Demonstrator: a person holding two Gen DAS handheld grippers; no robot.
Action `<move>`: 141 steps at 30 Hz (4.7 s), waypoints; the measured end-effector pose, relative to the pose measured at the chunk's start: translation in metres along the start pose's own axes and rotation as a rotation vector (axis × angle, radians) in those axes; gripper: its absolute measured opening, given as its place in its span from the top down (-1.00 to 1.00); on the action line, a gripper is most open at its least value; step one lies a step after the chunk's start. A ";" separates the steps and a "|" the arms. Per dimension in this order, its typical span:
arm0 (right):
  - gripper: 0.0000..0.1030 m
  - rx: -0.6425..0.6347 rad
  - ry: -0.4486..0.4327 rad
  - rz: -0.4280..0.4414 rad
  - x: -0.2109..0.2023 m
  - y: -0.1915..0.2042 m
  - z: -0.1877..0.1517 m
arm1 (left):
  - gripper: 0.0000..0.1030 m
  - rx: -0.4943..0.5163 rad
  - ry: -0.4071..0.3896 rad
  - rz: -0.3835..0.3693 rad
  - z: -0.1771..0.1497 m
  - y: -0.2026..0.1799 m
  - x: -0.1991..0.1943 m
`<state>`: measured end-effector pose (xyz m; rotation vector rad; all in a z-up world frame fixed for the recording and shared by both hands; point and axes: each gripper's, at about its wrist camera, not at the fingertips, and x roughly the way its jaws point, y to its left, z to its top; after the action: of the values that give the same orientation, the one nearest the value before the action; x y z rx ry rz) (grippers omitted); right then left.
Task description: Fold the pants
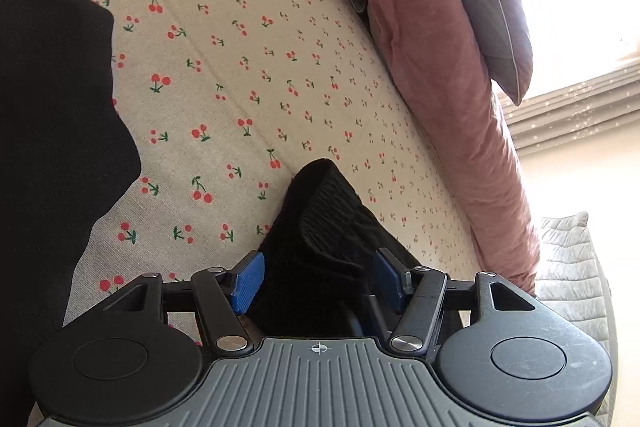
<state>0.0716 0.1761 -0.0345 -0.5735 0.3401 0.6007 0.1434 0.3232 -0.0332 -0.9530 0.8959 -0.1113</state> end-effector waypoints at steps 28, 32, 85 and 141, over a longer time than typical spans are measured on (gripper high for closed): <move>0.06 0.447 0.416 0.103 0.085 -0.382 -0.139 | 0.60 0.479 -0.103 0.326 0.000 -0.093 0.100; 0.24 0.390 0.407 0.174 0.078 -0.377 -0.145 | 0.14 0.449 -0.073 0.316 0.003 -0.089 0.095; 0.25 1.051 0.511 -0.094 -0.136 -0.314 -0.224 | -0.20 0.674 -0.063 0.390 -0.117 -0.118 0.112; -0.11 0.307 0.284 0.070 -0.203 -0.230 -0.147 | -0.18 0.418 0.002 0.283 -0.122 -0.102 0.026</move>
<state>0.0354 -0.1549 0.0343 -0.3508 0.7099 0.5209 0.1040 0.1699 -0.0053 -0.4335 0.9543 -0.0537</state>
